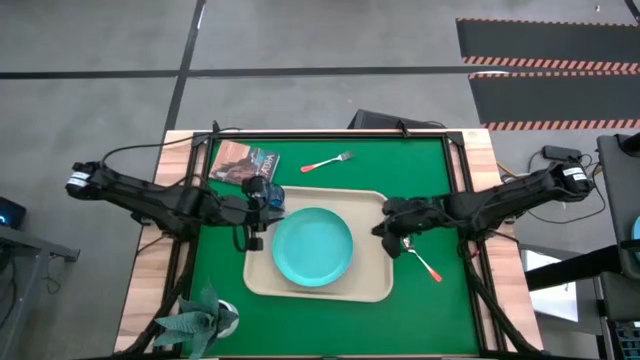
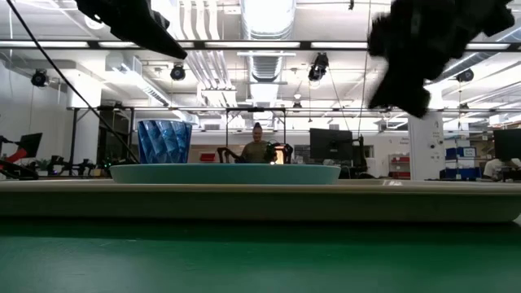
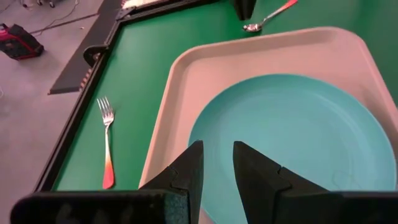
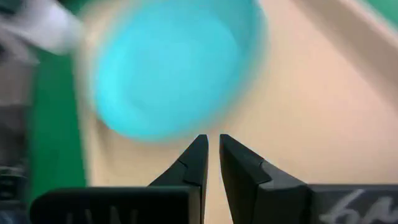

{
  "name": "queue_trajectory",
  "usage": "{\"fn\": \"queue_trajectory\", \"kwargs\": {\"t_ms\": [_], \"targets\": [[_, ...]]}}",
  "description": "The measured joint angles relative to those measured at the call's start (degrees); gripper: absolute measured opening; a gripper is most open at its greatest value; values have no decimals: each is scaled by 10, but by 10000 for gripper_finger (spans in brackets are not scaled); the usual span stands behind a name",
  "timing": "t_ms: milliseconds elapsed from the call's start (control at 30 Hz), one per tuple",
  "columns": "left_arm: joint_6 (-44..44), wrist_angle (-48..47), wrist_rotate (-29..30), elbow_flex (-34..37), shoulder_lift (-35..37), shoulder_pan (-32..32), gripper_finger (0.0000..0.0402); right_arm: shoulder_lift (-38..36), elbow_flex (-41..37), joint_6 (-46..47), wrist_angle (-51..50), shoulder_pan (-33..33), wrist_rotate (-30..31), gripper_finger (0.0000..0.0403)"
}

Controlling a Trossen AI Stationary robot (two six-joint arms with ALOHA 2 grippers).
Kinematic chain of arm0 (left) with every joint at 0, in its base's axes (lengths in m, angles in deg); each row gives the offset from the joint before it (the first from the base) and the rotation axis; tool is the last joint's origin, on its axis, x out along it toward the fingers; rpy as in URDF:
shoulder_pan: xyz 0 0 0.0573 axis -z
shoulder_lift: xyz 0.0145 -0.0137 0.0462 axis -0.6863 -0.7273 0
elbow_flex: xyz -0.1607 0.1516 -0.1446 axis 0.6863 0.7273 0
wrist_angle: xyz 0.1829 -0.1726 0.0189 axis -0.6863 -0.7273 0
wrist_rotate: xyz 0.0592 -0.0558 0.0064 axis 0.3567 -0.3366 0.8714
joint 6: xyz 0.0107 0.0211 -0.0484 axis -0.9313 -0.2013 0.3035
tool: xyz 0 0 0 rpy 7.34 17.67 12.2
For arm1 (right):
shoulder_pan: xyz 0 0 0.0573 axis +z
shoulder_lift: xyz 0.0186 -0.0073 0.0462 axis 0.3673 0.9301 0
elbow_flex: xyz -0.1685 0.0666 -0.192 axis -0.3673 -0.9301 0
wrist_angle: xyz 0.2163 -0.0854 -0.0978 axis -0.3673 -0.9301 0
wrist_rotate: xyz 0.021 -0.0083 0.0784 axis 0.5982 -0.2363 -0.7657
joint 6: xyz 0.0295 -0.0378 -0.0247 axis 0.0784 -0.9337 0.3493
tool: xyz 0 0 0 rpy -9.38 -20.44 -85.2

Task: Pick and place plate/cup/fork/spoon on tray
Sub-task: Put the orange spoon on the white tray to the right of the blue plate

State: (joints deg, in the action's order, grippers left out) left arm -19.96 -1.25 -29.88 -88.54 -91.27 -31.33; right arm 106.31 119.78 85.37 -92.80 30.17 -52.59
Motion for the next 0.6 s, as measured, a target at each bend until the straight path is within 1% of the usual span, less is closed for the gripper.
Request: {"fn": "queue_trajectory", "kwargs": {"t_ms": [133,200,267,333,433,500,600], "targets": [[-2,-9,1,2,9,0,73,11,59,132,-253,0,-3,34],[-3,-9,1,2,13,0,73,17,83,167,-365,-1,-11,34],[-3,-8,1,1,17,0,73,24,94,185,-433,-6,-32,33],[-3,-8,1,1,19,0,73,24,89,202,-457,-11,-78,26],[-3,-9,1,2,21,0,73,24,74,223,-448,-11,-154,12],[-1,-8,1,2,20,0,73,24,72,234,-449,-7,-165,10],[-1,-8,1,2,19,0,73,24,72,247,-447,-2,-155,10]]}}
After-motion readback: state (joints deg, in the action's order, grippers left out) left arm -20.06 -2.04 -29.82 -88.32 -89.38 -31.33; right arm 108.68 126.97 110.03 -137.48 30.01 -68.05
